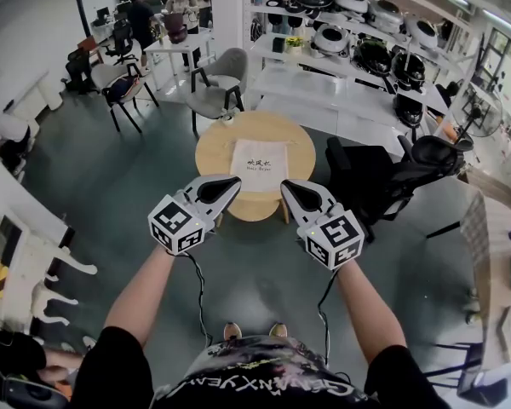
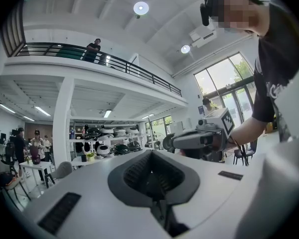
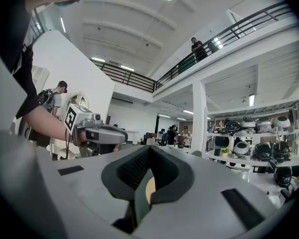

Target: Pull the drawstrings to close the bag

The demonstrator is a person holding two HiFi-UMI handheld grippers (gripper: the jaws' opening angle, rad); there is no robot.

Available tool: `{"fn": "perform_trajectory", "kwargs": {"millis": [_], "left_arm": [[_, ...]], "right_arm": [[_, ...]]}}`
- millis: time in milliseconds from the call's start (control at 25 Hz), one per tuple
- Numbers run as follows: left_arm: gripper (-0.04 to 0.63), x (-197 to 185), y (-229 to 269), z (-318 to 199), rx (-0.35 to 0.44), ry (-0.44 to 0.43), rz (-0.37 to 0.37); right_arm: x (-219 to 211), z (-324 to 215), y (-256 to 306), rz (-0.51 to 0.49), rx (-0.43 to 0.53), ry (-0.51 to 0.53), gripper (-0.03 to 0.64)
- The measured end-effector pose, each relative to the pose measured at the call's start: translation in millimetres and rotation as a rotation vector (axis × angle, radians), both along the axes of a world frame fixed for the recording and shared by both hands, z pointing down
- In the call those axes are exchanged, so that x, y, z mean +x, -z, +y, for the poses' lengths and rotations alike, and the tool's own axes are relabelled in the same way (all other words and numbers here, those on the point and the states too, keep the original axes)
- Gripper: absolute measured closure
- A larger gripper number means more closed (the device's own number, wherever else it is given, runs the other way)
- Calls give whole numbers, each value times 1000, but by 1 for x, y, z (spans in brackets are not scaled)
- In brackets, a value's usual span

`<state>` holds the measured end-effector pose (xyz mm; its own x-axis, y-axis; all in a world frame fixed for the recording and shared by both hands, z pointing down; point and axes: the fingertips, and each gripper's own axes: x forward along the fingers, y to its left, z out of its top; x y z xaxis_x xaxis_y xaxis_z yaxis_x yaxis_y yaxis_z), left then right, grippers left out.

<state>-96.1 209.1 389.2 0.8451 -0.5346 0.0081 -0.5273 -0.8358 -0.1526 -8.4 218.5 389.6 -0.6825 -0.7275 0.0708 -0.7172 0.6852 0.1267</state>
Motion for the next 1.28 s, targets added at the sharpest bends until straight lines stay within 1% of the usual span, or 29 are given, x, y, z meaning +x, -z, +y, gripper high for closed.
{"fn": "perform_trajectory", "kwargs": {"millis": [360, 560, 760, 880, 1000, 1160, 1280], "left_arm": [[580, -2, -3, -3, -4, -2, 0], [531, 0, -6, -4, -5, -8, -8], [506, -2, -6, -3, -10, -17, -6], [466, 0, -6, -3, -13, -27, -12], [436, 2, -9, -3, -14, -37, -20], [417, 2, -11, -4, -15, -38, -24], [396, 3, -12, -6, -10, -36, -30]], "right_arm": [[-1, -1, -1, -6, -1, 9, 602], [-2, -1, -4, -12, -4, 22, 578], [-6, 0, -3, -6, -7, 26, 552], [-5, 0, -3, -8, -10, 29, 525], [-5, 0, -4, -11, -11, 35, 484], [-6, 0, -6, -14, -12, 44, 418], [-5, -1, -6, -17, -13, 49, 395]]}}
